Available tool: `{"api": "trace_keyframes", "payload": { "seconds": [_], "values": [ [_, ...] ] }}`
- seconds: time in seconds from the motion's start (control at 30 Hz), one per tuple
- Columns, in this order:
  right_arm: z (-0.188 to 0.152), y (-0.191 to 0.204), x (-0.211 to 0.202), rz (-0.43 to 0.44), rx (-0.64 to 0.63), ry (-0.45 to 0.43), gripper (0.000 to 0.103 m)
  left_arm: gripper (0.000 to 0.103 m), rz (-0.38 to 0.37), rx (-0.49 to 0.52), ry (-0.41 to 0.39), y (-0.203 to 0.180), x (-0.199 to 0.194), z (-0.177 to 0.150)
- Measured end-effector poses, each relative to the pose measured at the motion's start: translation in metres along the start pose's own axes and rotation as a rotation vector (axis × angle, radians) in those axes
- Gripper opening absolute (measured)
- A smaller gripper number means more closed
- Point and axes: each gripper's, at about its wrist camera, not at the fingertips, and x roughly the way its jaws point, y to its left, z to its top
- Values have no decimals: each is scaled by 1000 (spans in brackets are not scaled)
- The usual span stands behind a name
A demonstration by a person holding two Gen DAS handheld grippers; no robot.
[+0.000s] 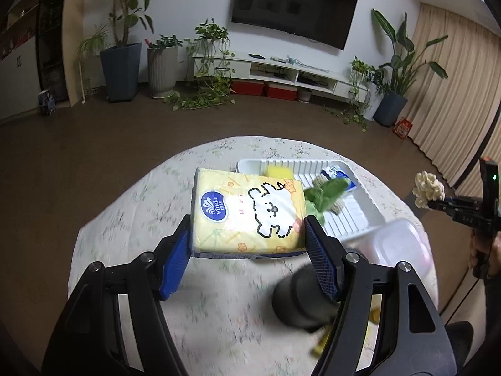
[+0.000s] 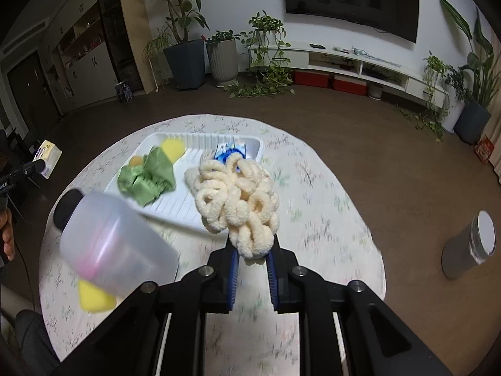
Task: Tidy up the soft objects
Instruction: 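Lift the tissue pack and loofah puff and carry both toward the white tray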
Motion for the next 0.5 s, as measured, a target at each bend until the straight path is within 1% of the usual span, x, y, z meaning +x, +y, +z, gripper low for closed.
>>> {"api": "trace_keyframes", "payload": {
  "seconds": [0.1,0.27,0.5],
  "values": [
    [22,3,20,1,-26,12,18,66,2,26,13,-1,21,16],
    [48,12,55,-2,-86,44,18,66,-30,50,41,-3,56,38],
    [74,32,106,20,-169,102,18,67,-64,114,112,-11,108,55]
  ]
}}
